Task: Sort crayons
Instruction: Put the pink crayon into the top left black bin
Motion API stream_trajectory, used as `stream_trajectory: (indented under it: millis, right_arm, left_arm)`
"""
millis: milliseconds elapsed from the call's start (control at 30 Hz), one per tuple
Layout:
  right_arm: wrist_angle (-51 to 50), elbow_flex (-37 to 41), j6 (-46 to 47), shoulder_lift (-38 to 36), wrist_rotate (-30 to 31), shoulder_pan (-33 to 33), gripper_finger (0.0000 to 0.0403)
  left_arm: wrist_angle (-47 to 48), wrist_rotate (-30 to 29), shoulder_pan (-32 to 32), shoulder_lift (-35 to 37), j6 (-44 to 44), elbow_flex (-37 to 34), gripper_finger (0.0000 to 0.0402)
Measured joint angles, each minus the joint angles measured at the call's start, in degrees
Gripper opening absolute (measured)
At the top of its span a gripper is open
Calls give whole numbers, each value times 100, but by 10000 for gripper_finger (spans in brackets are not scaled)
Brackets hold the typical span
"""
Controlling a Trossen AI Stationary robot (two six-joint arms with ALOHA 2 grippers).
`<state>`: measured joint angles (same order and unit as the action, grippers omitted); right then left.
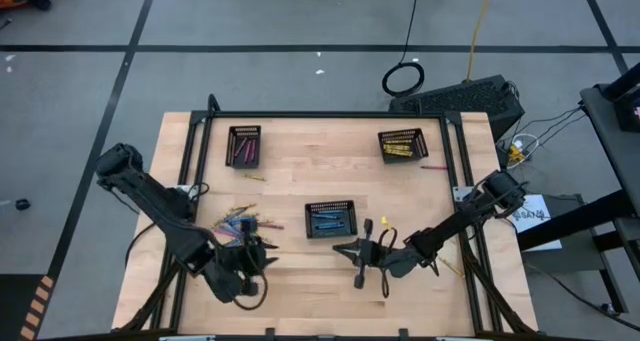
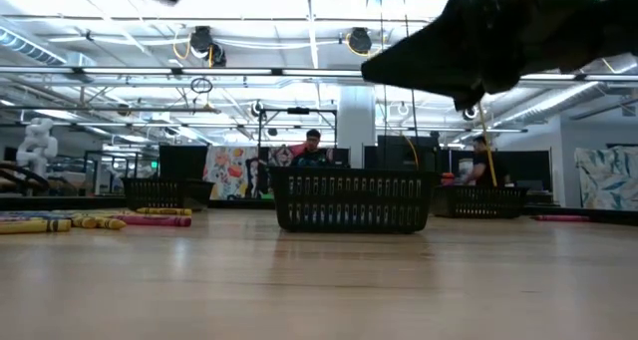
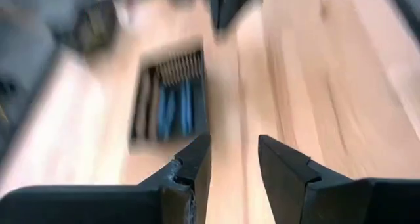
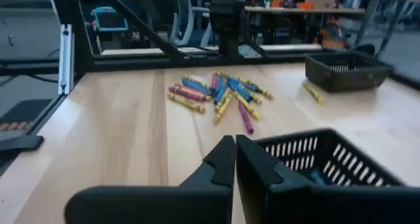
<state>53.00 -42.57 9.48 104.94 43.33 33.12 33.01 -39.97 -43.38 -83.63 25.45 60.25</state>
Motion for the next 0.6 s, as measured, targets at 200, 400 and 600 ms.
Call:
stream_trajectory:
  millis: [200, 400, 600]
  right_arm:
    - [-9, -109, -297, -10, 7, -11, 0]
    - [-9, -109, -288, -12, 4, -11, 0]
    - [-9, -109, -230, -12, 1, -11, 0]
  left_arm:
    - [2122, 1497, 407, 4, 1609, 159, 123]
    - [1725, 2172, 1060, -2, 1172, -507, 123]
    - [87, 2550, 1800, -3, -48, -1376, 123]
